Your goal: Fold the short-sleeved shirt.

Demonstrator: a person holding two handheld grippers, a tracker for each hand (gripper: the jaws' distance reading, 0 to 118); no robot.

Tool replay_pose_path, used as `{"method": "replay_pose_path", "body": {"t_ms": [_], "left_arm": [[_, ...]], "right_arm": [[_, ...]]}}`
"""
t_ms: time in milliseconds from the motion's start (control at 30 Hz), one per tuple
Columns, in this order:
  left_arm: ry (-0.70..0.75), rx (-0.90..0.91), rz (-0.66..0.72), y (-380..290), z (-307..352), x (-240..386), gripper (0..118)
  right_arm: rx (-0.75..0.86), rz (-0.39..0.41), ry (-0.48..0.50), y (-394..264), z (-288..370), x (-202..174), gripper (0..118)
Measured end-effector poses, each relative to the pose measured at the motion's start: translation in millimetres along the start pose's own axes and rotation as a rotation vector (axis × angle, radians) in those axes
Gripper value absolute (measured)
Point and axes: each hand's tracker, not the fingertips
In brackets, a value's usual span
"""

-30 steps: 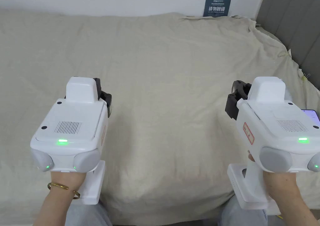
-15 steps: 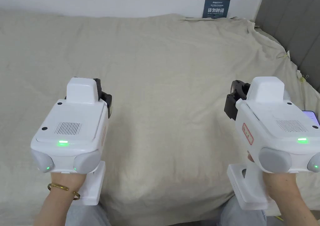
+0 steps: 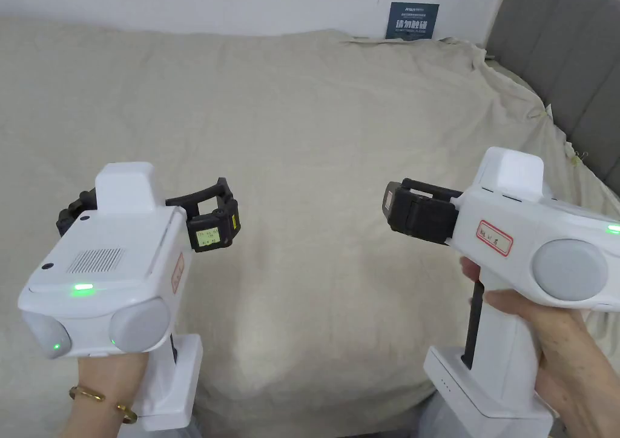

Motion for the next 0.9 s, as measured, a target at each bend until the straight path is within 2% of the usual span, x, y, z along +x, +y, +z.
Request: {"method": "replay_pose_path", "body": {"t_ms": [133,200,267,333,400,633,700,767,900], "left_arm": [[0.094,-0.077,-0.034,-30.2,-2.5,-1.0,118],[0.131,-0.115,-0.039,-49.9,-2.8,-3.0,118],[0.166,-0.14,-0.05,-70.2,-2.6,-5.6,118],[0.213,-0.156,-0.087,-88.2,-1.4,-7.3,118],[0.213,-0.188,-0.112,-102.2,-1.1,-9.4,118],[0.202,-0.245,-0.102,-136.6,0.9,-12.9,118],[0.191,-0.232,-0.109,-131.8,-1.1,-11.2,118],[0.175,-0.245,-0.116,-132.9,-1.3,-9.4,118],[0.187,-0.252,-0.1,-134.4,-3.5,-12.4,118]], "right_arm": [[-0.15,-0.12,-0.037,2.0,5.4,-7.3,118],[-0.213,-0.109,-0.046,2.8,5.0,-11.6,118],[-0.235,-0.049,-0.069,1.7,6.8,-20.4,118],[-0.194,0.004,-0.09,-1.1,8.2,-26.1,118],[-0.193,0.025,-0.128,-3.9,7.6,-30.3,118],[-0.252,-0.021,-0.147,-7.4,-8.1,-15.4,118],[-0.291,-0.064,-0.182,-7.8,-12.5,-11.2,118],[-0.247,-0.11,-0.187,-8.8,-12.6,-6.1,118],[-0.182,-0.135,-0.179,-16.3,5.5,-16.1,118]]}}
